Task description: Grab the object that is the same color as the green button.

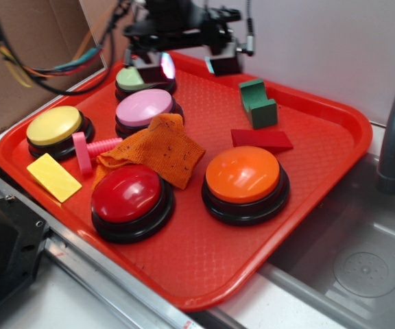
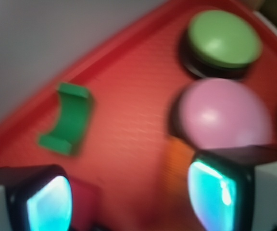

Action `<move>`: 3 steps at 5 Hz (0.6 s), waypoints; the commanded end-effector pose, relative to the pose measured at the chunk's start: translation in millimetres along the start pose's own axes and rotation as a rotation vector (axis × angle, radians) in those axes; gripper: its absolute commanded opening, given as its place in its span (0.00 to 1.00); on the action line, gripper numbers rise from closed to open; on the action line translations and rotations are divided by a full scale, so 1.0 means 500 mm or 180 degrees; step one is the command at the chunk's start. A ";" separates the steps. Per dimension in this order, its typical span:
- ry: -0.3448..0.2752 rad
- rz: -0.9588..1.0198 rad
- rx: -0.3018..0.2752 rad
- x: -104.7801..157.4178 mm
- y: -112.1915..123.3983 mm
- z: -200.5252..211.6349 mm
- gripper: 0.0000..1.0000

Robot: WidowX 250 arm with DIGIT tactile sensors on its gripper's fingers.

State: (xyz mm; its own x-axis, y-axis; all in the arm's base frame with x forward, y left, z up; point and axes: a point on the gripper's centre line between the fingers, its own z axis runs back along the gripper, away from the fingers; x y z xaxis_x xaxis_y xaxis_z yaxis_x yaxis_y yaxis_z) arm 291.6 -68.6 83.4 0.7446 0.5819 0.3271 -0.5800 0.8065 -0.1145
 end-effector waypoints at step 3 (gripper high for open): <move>-0.0343 -0.0043 -0.0069 0.061 -0.117 -0.099 1.00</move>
State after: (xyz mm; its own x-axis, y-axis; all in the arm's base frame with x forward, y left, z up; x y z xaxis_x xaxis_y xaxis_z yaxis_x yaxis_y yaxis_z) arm 351.3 -93.6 27.7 0.7386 0.5482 0.3925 -0.5680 0.8195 -0.0758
